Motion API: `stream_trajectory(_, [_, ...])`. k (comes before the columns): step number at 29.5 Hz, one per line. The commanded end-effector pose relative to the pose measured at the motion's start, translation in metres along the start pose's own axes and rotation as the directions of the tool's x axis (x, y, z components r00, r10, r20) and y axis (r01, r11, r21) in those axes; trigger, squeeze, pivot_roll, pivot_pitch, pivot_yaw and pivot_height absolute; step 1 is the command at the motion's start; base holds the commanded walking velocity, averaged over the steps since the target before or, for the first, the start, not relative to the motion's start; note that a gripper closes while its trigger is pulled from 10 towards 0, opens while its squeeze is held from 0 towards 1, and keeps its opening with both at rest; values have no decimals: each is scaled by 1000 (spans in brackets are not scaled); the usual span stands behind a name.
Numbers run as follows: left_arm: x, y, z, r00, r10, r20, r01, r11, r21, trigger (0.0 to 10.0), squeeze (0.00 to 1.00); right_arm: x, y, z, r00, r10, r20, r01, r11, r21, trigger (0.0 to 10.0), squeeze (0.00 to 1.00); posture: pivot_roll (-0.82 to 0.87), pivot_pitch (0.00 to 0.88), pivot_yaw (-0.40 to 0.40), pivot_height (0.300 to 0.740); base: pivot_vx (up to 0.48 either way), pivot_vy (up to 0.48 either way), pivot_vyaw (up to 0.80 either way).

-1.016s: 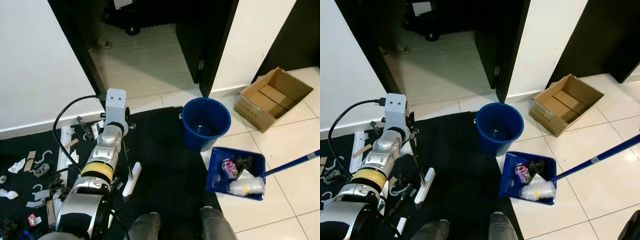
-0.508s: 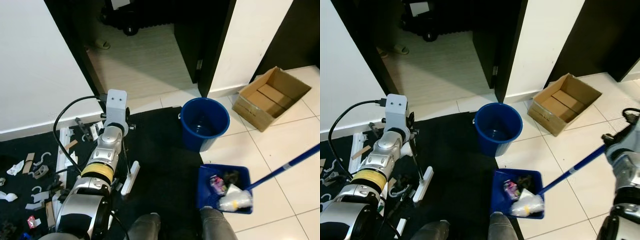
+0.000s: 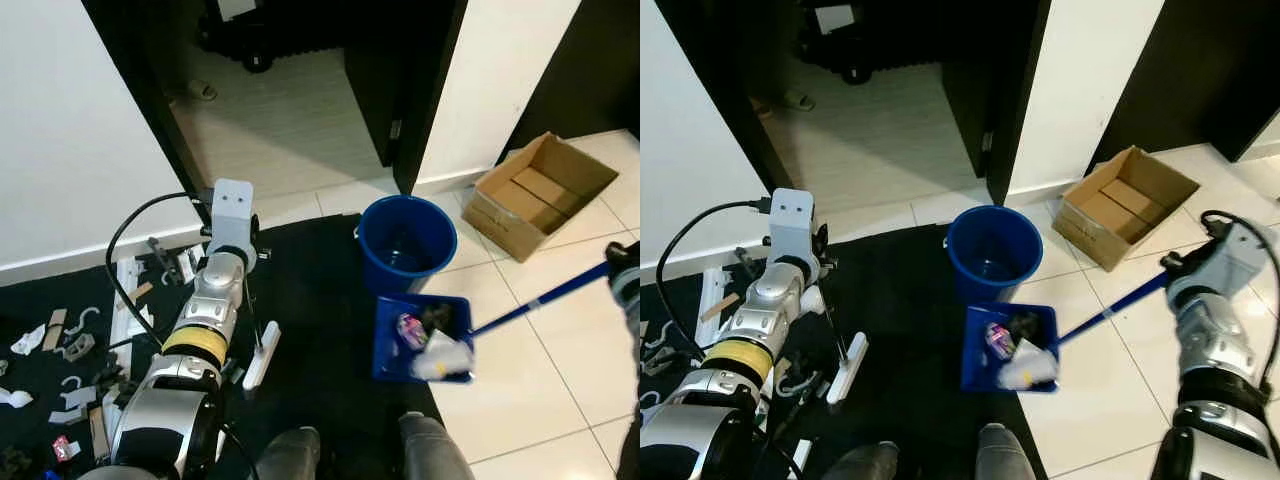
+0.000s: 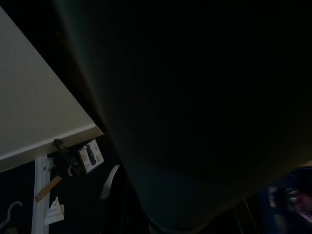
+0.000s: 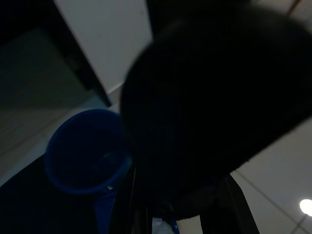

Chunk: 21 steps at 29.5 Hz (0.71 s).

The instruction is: Sweep floor

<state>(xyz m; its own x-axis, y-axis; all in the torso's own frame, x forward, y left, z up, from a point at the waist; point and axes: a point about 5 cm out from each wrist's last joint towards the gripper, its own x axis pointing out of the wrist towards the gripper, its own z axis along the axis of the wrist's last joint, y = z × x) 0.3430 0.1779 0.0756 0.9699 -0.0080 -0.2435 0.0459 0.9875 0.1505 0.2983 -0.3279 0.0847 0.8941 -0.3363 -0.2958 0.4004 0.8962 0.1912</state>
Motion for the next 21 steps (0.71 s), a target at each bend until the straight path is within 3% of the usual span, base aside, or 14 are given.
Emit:
stream_trajectory(1, [-1, 0, -3, 1000, 7, 8, -7, 1000, 8, 10000, 0, 2, 14, 1, 999, 35, 38, -35, 999, -9, 10000, 0, -5, 36, 21, 740, 0, 0, 0])
stream_trajectory(2, [-1, 0, -3, 1000, 7, 8, -7, 1000, 8, 10000, 0, 2, 14, 1, 999, 35, 38, -35, 999, -9, 10000, 0, -5, 36, 21, 740, 0, 0, 0])
stream_trajectory(6, [-1, 2, -3, 1000, 11, 10, -11, 1000, 13, 10000, 0, 6, 52, -14, 993, 120, 11, -120, 993, -11, 10000, 0, 3, 35, 21, 740, 0, 0, 0])
stream_trajectory(18, [-3, 16, -5, 994, 105, 3, -105, 994, 4, 10000, 0, 8, 99, -19, 973, 228, 28, -227, 974, -17, 10000, 0, 20, 25, 5, 740, 0, 0, 0])
stream_trajectory(21, [-3, 22, -7, 989, 148, -19, -147, 988, 37, 10000, 0, 8, 111, -19, 964, 265, 25, -265, 964, -25, 10000, 0, 22, 24, 3, 740, 0, 0, 0])
